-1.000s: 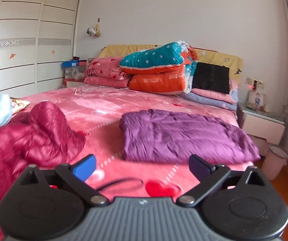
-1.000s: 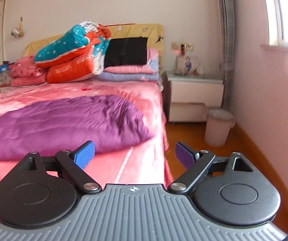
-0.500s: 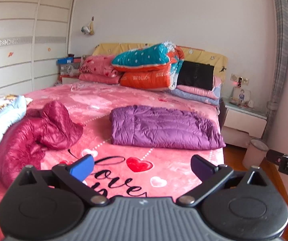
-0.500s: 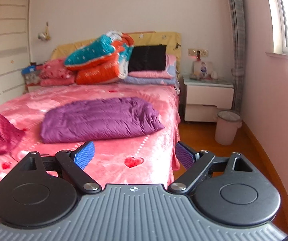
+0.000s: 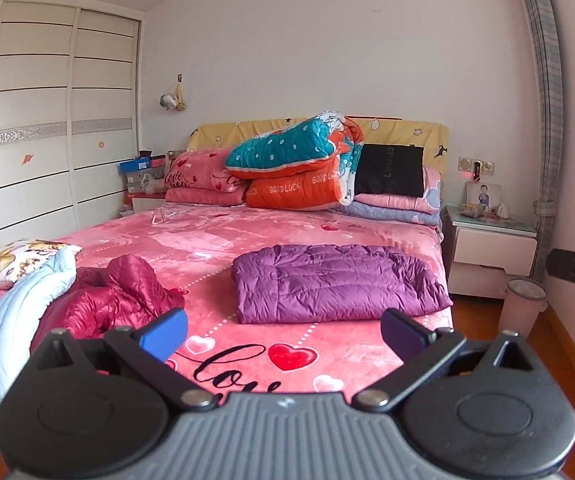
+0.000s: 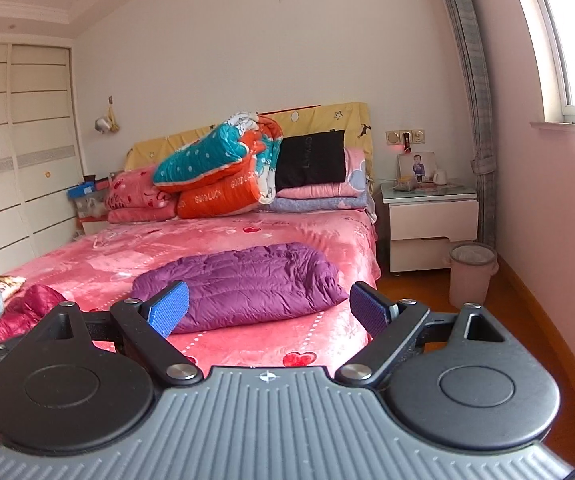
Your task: Fold large clothes
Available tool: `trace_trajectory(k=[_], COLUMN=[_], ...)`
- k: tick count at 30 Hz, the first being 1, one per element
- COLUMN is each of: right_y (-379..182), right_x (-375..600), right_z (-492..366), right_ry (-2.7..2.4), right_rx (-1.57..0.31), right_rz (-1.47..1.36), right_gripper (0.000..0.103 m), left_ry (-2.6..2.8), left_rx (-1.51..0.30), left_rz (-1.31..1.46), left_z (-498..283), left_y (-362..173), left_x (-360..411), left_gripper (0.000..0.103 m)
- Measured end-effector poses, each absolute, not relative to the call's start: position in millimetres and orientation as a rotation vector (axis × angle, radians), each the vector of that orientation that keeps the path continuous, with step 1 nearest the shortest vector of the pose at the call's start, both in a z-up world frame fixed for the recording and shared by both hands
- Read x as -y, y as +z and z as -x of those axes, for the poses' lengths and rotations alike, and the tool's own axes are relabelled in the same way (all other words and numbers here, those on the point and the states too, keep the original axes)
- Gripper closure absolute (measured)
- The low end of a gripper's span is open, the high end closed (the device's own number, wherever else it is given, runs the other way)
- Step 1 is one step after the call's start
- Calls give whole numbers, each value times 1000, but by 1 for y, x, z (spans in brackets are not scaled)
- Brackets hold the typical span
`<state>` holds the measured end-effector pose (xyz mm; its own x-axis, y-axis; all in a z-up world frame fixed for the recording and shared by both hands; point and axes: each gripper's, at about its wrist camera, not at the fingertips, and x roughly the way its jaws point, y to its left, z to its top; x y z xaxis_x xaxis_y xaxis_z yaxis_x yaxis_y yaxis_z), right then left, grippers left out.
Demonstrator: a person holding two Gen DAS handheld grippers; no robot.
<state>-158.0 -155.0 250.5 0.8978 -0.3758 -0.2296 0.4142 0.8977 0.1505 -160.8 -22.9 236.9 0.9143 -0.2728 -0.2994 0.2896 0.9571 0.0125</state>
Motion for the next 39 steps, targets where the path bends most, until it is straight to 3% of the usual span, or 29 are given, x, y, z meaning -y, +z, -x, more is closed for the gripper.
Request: trace_trajectory(k=[39], right_y=[206], right_x=[155], right_z=[144], right_ry=[-423], right_rx=[-350], right_rz=[-198], right_gripper=[0], left_ry=[-261], left_rx=[-431], left_rz=[-46], left_z=[153], left_y=[187], left_x=[23], left_gripper=[1])
